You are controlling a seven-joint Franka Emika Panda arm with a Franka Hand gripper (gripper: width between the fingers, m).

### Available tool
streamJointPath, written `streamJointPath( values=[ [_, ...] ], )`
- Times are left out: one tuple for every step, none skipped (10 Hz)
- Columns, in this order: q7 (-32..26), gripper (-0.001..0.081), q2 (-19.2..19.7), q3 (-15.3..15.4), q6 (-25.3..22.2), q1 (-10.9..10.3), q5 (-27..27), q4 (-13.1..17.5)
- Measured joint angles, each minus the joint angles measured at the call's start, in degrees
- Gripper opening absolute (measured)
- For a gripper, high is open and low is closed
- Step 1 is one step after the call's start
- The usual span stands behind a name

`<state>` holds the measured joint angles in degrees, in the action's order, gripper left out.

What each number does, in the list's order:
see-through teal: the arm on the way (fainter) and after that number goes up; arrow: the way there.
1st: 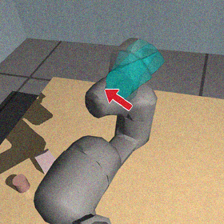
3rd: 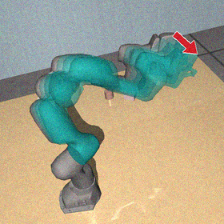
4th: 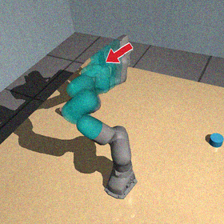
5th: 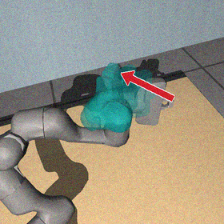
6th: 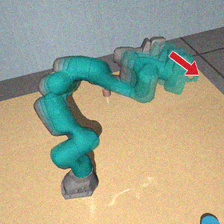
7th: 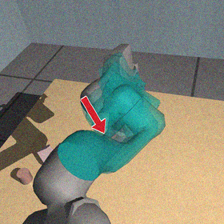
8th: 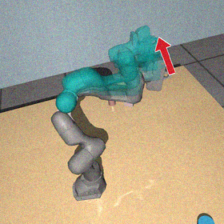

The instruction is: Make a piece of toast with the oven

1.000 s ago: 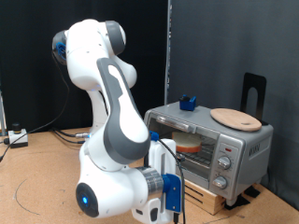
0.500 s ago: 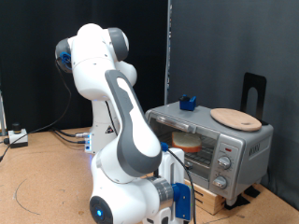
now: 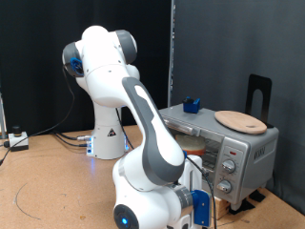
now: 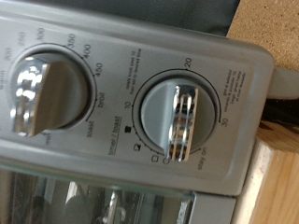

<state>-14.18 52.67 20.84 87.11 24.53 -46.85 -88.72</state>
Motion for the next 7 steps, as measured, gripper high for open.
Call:
streamJointPath(
  values=[
    [-0.1,0.0808,0.0,0.2,0.7,-0.4,-0.2,-0.6],
    [-0.3,0.0808,0.0,0.6,1.4,-0.8,-0.4,-1.2],
    [-0.4,0.0808,0.0,1.0,1.9,-1.1,-0.6,-1.6],
    [-0.5,0.0808,0.0,1.4,2.4,-1.4,-0.8,-2.1],
    [-0.5,0.0808,0.0,1.8,3.0,-1.7,-0.8,-2.4],
    [-0.6,0.0808,0.0,2.1,3.6,-2.0,-0.8,-2.8],
    [-0.6,0.0808,0.0,2.3,4.2,-2.1,-0.9,-3.2]
  ],
)
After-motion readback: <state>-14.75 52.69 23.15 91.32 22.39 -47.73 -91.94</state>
